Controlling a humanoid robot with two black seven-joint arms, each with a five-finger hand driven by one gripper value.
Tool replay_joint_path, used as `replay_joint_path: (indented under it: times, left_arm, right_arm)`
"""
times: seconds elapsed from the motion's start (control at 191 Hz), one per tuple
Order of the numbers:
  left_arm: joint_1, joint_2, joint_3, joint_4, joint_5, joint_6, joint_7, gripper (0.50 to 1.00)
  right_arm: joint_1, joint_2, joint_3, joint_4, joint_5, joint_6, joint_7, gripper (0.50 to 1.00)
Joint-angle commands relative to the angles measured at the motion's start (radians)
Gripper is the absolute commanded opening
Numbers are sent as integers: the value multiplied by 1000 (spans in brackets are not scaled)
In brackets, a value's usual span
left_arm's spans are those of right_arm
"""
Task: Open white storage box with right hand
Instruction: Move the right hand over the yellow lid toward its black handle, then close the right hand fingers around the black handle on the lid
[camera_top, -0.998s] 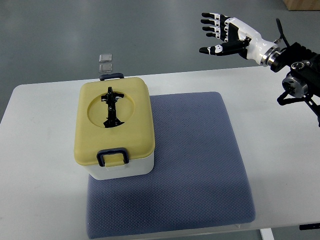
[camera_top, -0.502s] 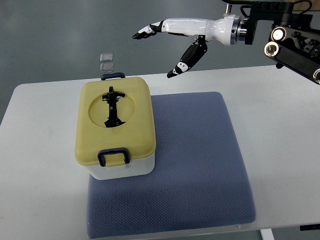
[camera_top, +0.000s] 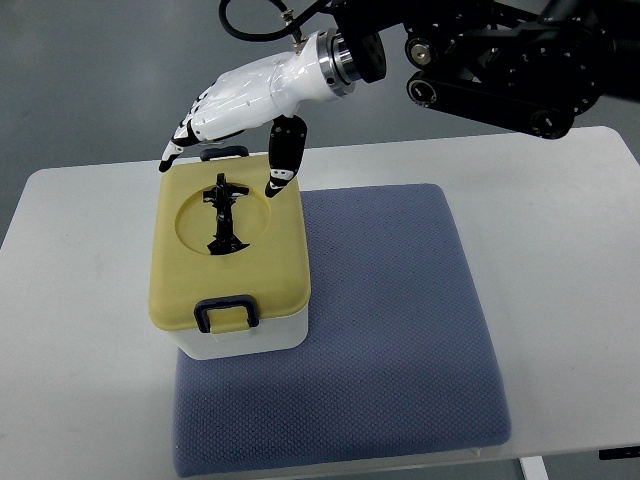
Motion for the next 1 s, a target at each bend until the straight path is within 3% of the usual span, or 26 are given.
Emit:
replay_joint_path:
  times: [0.0,0.69,0.993]
  left_arm:
    - [0,0,-1,0,0,0,0,1000]
    - [0,0,0,0,0,0,0,1000]
    - [0,0,0,0,0,0,0,1000]
  right_arm:
    - [10,36,-21,-11,-40,-23,8,928]
    - [-94,104,-69,-108,-158,-197,6,919]
    - [-112,113,-72,-131,-163,-225,6,899]
